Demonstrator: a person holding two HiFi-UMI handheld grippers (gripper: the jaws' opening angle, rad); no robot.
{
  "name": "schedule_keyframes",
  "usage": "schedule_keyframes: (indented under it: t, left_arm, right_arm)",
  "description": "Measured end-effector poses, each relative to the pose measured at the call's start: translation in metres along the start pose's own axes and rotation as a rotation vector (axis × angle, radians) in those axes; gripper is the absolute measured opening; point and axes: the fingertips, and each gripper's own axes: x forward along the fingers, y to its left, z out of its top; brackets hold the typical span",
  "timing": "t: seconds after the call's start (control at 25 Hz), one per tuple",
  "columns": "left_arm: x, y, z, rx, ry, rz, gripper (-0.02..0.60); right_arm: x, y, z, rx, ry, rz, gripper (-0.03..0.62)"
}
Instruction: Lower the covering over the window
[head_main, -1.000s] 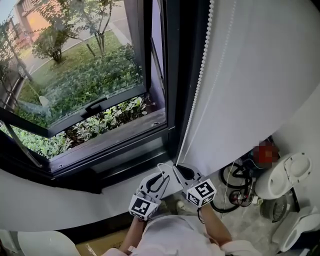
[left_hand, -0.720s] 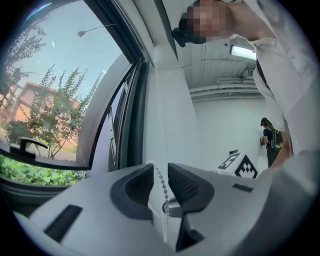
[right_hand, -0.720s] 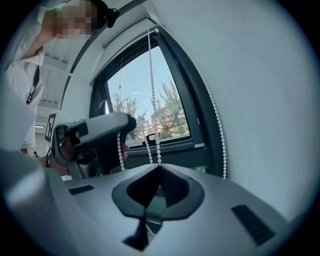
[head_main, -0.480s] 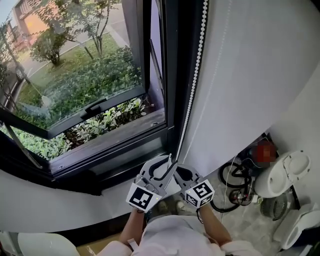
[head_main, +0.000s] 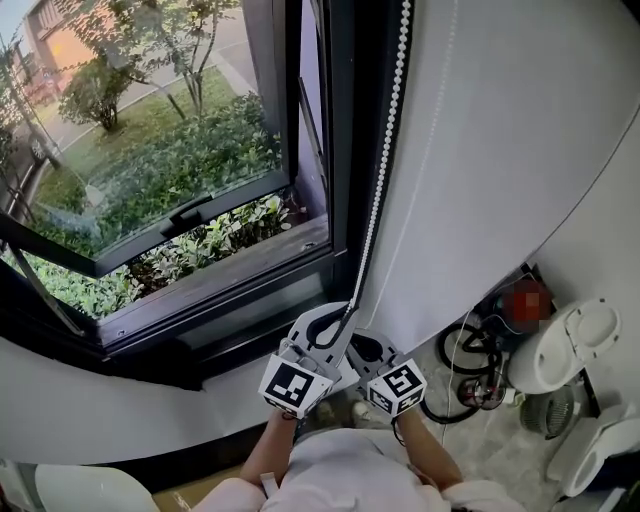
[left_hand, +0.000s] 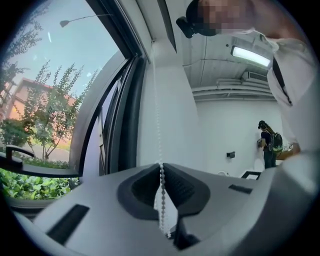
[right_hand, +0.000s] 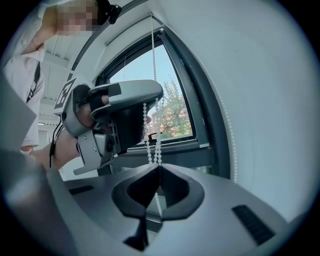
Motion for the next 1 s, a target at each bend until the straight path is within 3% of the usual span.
schedule_keyframes:
  t: [0.32,0.6,1.0]
  left_arm:
    - [-0.005,0.002,-0.005,-0.016,-0.013,0.006,0.016]
    - [-0.011,-0.003,-0.032,-0.054,0.042,0.009,0.015]
    - [-0.019,-0.006,-0.082,-0.108,0.116,0.008,0.015]
  right_arm:
    - [0.003,0.006,-0.006,-0.014,0.019,0.014,-0.002]
    - [0.003,0.000,-0.031,-0.011,0.083,0.000,-0.002]
    - [0.003,0.002,-0.072,0.094,0.176,0.021,-0.002]
